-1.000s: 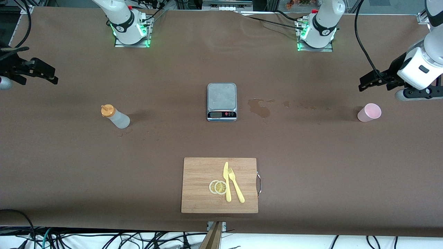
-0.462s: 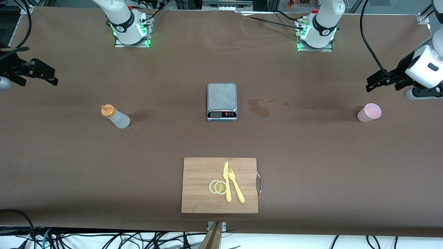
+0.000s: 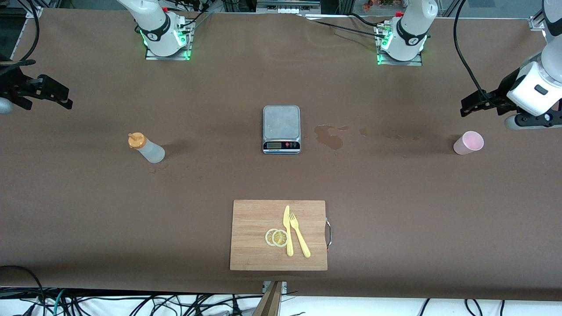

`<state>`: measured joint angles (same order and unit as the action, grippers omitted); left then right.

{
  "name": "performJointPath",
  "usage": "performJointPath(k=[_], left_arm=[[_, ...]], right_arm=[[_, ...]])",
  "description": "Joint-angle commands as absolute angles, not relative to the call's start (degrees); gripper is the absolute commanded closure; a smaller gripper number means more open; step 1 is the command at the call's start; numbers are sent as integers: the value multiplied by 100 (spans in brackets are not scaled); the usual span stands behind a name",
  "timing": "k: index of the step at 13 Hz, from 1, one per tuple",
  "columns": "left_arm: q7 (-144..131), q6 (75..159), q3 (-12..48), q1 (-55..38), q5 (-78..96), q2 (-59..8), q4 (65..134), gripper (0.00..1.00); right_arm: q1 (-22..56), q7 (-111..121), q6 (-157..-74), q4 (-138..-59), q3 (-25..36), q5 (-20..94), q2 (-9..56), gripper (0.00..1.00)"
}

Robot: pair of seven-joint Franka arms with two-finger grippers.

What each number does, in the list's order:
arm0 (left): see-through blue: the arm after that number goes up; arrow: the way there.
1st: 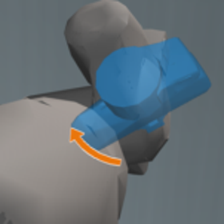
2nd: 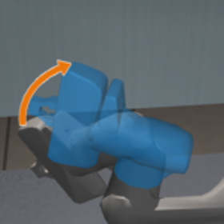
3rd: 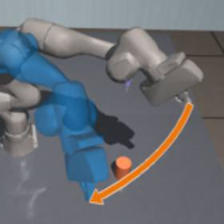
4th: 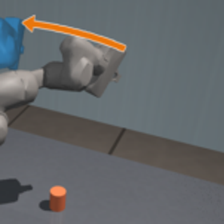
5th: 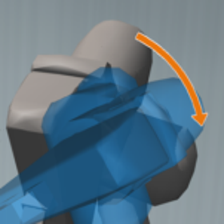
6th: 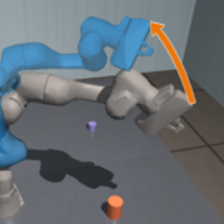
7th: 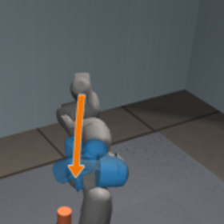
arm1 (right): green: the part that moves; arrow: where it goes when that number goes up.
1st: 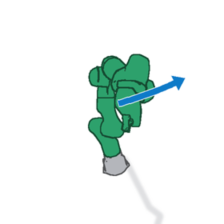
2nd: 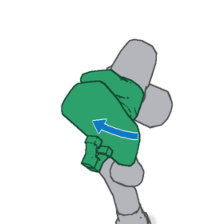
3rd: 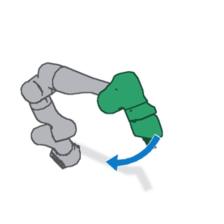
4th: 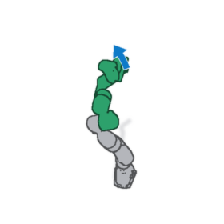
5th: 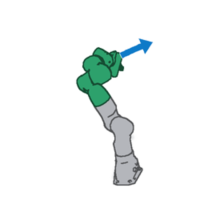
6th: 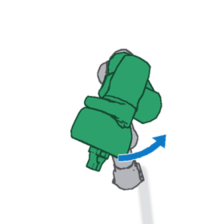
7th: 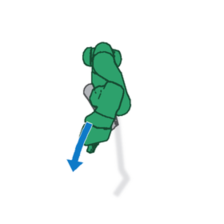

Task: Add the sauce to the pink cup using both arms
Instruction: 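Move the left gripper toward the pink cup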

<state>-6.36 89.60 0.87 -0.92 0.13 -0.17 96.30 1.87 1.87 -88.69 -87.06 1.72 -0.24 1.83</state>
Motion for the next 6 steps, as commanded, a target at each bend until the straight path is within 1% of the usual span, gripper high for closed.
performJointPath(k=[1,3,6], left_arm=[[-527,8763,132,-44,-36,-70,9483,0],[-466,8640,88,0,53,-70,9501,0],[-126,8640,88,464,105,-97,9606,0]], right_arm=[[167,246,-8877,-8666,176,35,158,0],[158,246,-8868,-8675,176,35,158,0],[158,246,-8851,-8675,176,35,158,0]])
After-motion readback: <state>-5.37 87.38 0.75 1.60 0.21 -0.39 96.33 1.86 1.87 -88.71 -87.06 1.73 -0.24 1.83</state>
